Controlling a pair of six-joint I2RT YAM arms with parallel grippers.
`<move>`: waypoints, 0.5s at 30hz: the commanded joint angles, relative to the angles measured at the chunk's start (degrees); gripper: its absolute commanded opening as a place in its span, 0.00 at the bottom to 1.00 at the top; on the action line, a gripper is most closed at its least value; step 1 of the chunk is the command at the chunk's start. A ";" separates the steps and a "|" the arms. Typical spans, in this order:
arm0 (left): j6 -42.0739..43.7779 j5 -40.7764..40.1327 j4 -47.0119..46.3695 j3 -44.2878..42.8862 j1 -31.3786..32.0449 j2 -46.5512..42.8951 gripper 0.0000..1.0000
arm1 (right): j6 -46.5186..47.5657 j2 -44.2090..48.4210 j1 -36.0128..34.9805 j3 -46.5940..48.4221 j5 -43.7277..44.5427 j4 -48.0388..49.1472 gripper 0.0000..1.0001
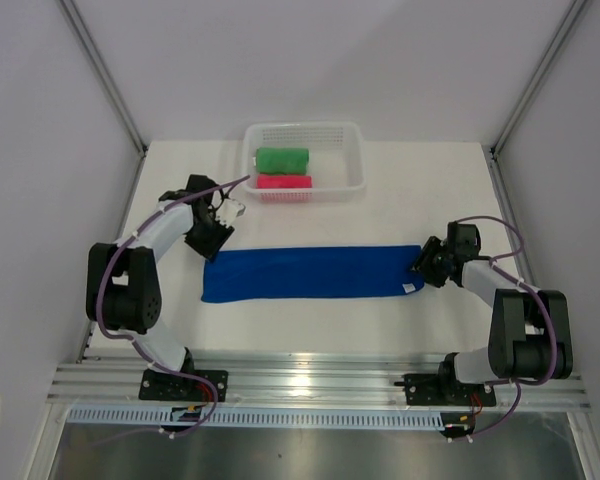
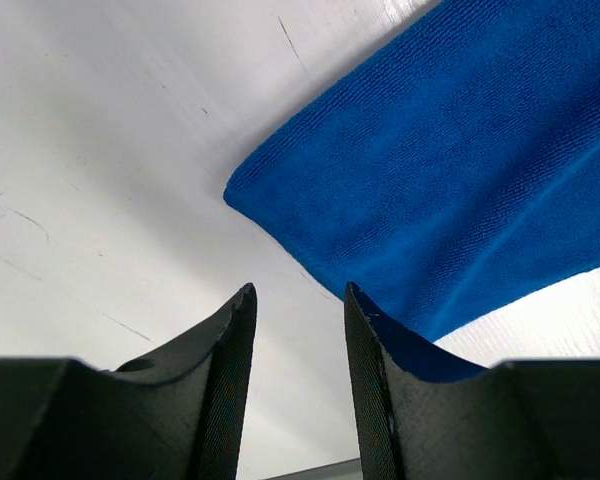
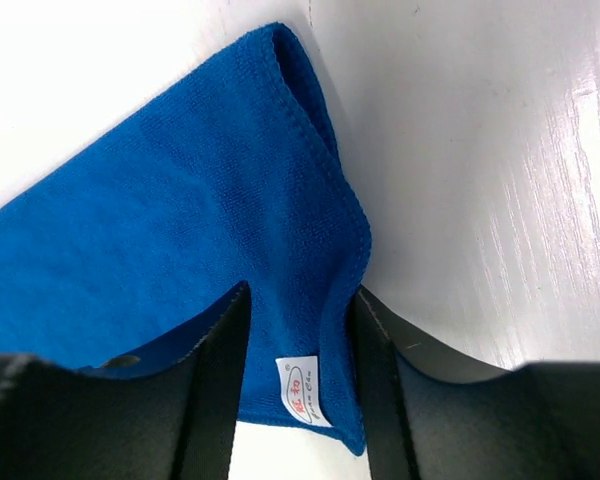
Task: Roll the towels
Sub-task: Fold the towel
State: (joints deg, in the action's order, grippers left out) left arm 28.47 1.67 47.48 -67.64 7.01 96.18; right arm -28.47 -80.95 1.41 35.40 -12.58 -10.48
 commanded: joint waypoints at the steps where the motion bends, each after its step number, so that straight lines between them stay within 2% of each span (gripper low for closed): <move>1: -0.43 -0.35 -1.34 0.58 -0.50 -2.40 0.44 | 1.13 -2.37 0.08 -2.97 2.03 -3.67 0.46; 6: -0.34 -0.35 -1.43 0.14 -0.59 -1.87 0.44 | 1.14 -2.64 0.26 -2.09 1.77 -4.55 0.34; 9: 0.01 -0.35 -1.43 0.31 -0.76 -2.05 0.44 | 0.78 -2.37 0.61 -2.88 1.33 -4.20 0.20; 10: 0.01 -0.70 -1.43 0.49 -0.76 -2.05 0.44 | 0.44 -2.20 0.79 -3.14 1.15 -4.20 0.11; 13: 0.10 -0.88 -1.43 0.49 -0.76 -2.31 0.44 | -0.36 -1.23 1.58 -3.84 0.27 -4.28 0.00; 15: 0.18 -0.71 -1.34 0.57 -0.85 -2.75 0.44 | -0.36 0.17 2.19 -3.32 0.54 -5.77 0.00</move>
State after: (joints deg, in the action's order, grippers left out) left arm 28.51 1.54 46.92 -67.46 6.76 95.77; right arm -29.17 -81.30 2.85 34.00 -13.82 -9.69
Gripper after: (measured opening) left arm 0.438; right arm 0.021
